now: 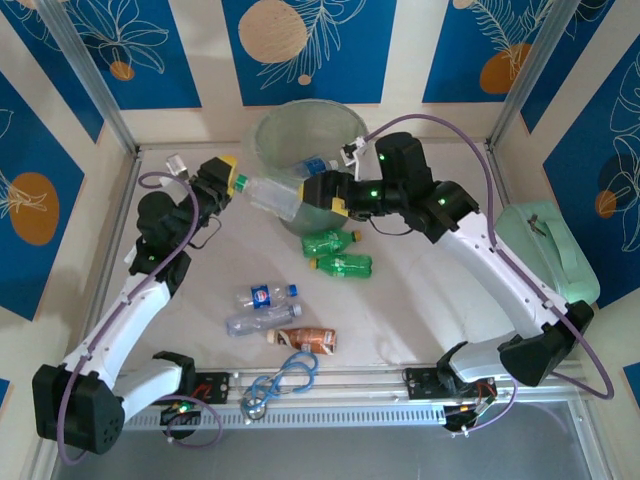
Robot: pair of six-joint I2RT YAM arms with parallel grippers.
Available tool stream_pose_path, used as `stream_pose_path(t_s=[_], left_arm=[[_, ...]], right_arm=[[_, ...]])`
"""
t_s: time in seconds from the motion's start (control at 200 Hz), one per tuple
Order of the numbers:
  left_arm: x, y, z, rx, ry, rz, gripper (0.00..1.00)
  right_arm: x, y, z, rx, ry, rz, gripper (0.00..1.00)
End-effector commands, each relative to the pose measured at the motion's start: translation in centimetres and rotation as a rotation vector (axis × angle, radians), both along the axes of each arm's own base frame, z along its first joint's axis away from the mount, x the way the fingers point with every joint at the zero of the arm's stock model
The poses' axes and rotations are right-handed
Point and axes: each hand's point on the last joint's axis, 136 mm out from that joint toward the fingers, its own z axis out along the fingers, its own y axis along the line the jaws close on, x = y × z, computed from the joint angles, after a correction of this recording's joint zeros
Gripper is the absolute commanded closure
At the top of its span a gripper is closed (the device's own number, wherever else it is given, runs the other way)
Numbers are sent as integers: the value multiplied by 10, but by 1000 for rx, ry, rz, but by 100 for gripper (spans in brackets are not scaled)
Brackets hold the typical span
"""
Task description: Put the plastic bottles in the bin
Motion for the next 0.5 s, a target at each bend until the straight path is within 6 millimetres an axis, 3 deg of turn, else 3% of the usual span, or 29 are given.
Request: stream_pose_path(t_s=[0.0,0.145,0.495], left_arm=[[-7,16,51,-170,-182,43,81],[-7,19,53,-252,-210,33,83],[-7,16,55,-253,-209,24,87]], right_arm=[[-8,21,21,172,82,107,1],[1,28,25,207,88,108,0],[25,45,22,215,88,103,8]])
